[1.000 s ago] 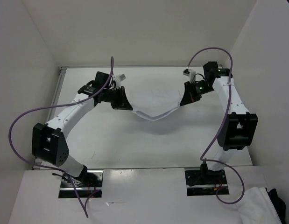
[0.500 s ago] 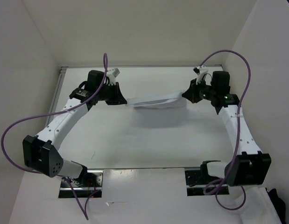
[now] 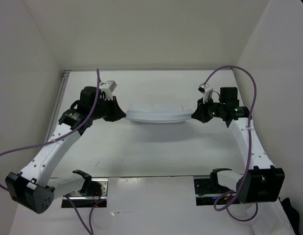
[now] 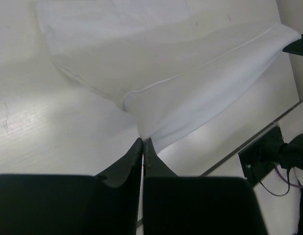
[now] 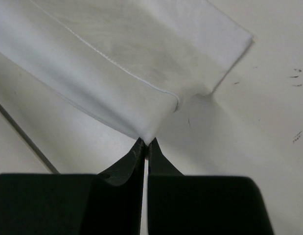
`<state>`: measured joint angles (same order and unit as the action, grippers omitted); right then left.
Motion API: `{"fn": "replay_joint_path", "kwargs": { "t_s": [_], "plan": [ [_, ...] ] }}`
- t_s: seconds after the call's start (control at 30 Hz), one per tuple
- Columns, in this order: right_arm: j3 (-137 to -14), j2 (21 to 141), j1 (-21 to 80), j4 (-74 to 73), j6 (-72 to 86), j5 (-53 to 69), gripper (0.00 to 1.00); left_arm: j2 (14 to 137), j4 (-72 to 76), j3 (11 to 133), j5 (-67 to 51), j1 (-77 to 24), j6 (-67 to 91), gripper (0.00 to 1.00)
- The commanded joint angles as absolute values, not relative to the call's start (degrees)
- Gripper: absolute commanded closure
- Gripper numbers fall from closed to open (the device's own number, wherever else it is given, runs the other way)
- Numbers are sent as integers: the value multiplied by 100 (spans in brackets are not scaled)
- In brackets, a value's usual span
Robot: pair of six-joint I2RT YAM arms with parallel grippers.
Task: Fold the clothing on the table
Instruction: Fold the skirt
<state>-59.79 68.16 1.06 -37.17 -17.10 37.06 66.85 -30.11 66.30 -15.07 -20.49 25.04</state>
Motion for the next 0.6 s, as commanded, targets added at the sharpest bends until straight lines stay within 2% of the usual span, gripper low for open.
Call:
{"fn": "replay_joint_path", "kwargs": {
  "t_s": [0.0, 0.13, 0.27, 0.43, 0.57],
  "plan": [
    [-5792, 6145, -35, -4482, -2812, 3533, 100, 5934, -3418, 6102, -1310, -2057, 2715, 98],
    [-5590, 5275, 35, -4527, -3243, 3604, 100, 5336, -3814, 5740, -1502, -2109, 2848, 97],
    [-5476, 4992, 219, -4404, -3042, 3419, 100, 5545, -3885, 5739, -1503, -2109, 2848, 94],
    [-5967, 6149, 387, -4351, -2199, 3400, 100, 6518, -3507, 6073, -1556, -2109, 2848, 91],
    [-5898, 6311, 387, -3859, -2057, 3148, 100, 7302, -3340, 6283, -1784, -2162, 2778, 91]
  ]
}}
